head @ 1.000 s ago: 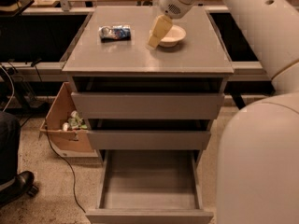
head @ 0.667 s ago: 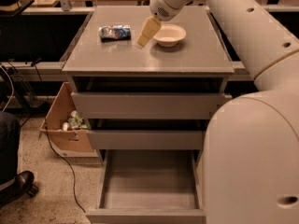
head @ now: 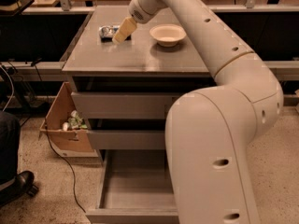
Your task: Place redbull can into bottom drawer
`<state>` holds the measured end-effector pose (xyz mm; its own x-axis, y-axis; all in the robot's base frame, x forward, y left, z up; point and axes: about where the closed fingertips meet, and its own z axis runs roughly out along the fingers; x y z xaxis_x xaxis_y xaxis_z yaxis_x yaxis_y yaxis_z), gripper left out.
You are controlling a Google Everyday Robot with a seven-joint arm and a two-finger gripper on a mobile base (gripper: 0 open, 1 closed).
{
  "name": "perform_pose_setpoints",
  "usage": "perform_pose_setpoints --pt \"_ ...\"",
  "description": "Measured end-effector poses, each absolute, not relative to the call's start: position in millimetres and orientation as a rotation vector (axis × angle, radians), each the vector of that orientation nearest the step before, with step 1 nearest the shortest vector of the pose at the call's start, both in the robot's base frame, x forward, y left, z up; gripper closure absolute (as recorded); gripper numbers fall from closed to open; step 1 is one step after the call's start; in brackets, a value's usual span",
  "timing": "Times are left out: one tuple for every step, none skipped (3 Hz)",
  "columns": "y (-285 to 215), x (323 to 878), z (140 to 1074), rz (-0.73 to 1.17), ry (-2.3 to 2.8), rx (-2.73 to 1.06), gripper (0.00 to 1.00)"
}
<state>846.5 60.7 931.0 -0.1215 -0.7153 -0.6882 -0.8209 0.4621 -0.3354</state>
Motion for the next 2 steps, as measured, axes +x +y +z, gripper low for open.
perform_pose_setpoints --pt "82 868 921 0.191 1.897 -1.215 0.00" --pt "91 890 906 0.180 1.929 -1.136 0.00"
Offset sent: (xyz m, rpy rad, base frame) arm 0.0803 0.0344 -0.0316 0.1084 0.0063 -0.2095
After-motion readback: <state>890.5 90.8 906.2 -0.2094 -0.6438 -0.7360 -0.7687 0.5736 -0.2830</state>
